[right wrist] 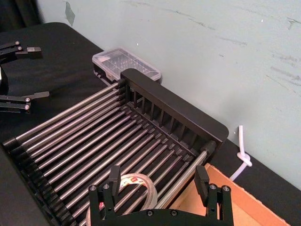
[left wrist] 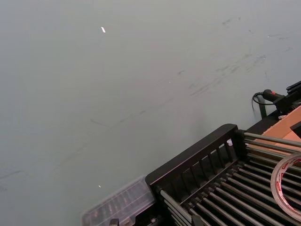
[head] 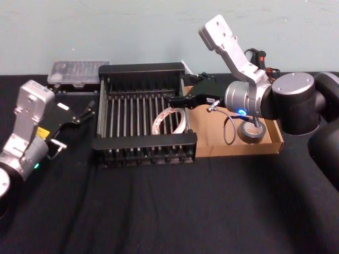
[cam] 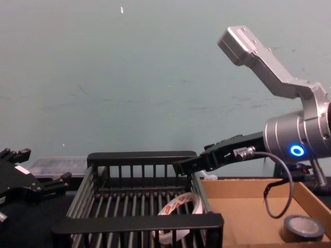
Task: Pick up the white tape and place it into the black box , Pick up the silver tape and place it into the brown box.
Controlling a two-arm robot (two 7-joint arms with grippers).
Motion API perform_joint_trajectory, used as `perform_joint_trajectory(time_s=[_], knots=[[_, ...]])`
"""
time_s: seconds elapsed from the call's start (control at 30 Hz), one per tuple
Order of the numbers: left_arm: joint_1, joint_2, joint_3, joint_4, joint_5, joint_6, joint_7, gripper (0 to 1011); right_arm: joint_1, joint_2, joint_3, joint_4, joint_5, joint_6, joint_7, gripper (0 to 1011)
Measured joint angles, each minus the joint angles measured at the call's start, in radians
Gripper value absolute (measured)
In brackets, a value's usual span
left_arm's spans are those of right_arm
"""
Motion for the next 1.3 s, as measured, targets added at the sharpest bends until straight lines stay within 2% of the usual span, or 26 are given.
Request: perform_joint_trajectory(time_s=[0.3, 0.5, 0.77, 0.87, 1.07, 1.17, 1.2, 1.3], knots=[[0.000, 0.000, 0.000, 0.000, 0.000, 0.000, 0.000, 1001, -0.019, -0.004, 0.027, -0.017, -0.005, 0.003, -0.022, 1002], [0.000, 0.000, 0.000, 0.000, 0.000, 0.000, 0.000, 1001, -0.066, 0.010, 0.065, -0.073, -0.026, -0.020, -0.066, 1002], [0.000, 0.000, 0.000, 0.000, 0.000, 0.000, 0.000, 1001, -0.174, 0.052, 0.134, -0.190, -0.052, -0.090, -0.138, 1002], [0.000, 0.000, 0.000, 0.000, 0.000, 0.000, 0.000, 1002, -0.241, 0.079, 0.172, -0.251, -0.064, -0.129, -0.168, 1002], [0.000, 0.000, 0.000, 0.000, 0.000, 0.000, 0.000, 1001, -0.339, 0.115, 0.219, -0.329, -0.082, -0.189, -0.203, 1000], [0.000, 0.000, 0.000, 0.000, 0.000, 0.000, 0.000, 1001, -0.415, 0.130, 0.250, -0.373, -0.105, -0.250, -0.239, 1002], [0.000, 0.000, 0.000, 0.000, 0.000, 0.000, 0.000, 1001, -0.415, 0.130, 0.250, -0.373, -0.105, -0.250, -0.239, 1002], [0.000, 0.000, 0.000, 0.000, 0.000, 0.000, 0.000, 1001, -0.479, 0.132, 0.273, -0.391, -0.127, -0.307, -0.277, 1002]])
